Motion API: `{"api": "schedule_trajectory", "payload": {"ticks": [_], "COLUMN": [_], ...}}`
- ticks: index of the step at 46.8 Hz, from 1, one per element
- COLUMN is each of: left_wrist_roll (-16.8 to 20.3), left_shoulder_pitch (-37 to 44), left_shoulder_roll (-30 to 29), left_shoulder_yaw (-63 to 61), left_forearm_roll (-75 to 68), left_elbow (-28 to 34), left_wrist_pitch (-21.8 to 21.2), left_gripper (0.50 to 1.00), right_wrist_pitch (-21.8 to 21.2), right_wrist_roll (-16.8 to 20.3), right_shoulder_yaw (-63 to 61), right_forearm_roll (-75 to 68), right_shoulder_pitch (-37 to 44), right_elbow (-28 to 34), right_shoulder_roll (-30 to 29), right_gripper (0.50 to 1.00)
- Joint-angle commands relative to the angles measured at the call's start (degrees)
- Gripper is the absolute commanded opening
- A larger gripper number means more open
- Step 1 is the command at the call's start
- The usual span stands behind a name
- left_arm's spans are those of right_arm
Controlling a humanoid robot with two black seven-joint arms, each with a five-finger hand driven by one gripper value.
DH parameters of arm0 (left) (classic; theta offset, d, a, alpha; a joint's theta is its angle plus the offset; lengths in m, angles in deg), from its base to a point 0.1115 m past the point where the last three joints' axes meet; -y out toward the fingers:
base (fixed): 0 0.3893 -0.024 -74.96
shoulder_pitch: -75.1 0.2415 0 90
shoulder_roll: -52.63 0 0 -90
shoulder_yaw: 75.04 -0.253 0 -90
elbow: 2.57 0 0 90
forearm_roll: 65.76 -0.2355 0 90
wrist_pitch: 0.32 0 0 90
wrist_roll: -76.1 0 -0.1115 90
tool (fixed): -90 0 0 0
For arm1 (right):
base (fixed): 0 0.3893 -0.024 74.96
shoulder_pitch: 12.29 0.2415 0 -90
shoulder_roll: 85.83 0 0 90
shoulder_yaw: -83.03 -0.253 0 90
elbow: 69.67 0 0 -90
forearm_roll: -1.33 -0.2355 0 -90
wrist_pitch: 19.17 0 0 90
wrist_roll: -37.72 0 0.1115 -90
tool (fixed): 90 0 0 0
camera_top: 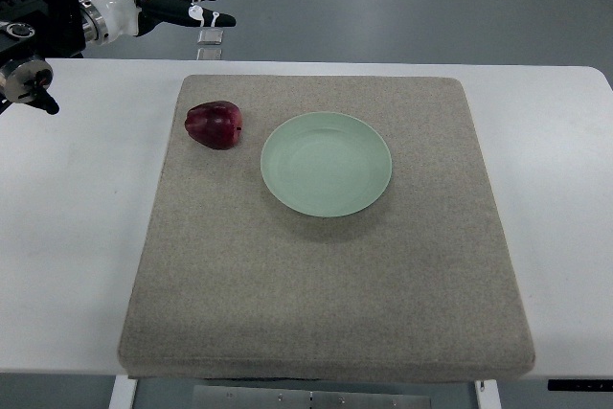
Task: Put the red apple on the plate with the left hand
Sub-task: 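Raise and rotate the left hand, opening fingers toward the apple, then lower the left hand down onto the red apple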
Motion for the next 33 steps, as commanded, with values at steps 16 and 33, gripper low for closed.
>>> {"api": "schedule_trajectory", "payload": {"ticks": [16,33], "left_wrist_roll": [0.0,-1.6], "left_shoulder_pitch": [-7.8,-9.6], "left_shoulder_roll": [-5.1,-2.9], "left_shoulder_yaw": [-10.8,-12.8], "left_forearm_roll": [0.0,-18.8], "left_elbow": [-6.3,-7.1], "left_wrist_pitch": [0.7,-0.1], "left_gripper": [1.0,0.999], "right_wrist_pitch": [0.0,0.0], "right_wrist_roll": [0.0,0.0], "right_shoulder_yaw": [0.0,0.1], "right_forearm_roll": [0.0,0.0], "right_shoulder_pitch": [0.0,0.0], "right_elbow": [0.0,0.0], "right_shoulder_roll": [0.0,0.0], "right_gripper": [0.93,0.93]}}
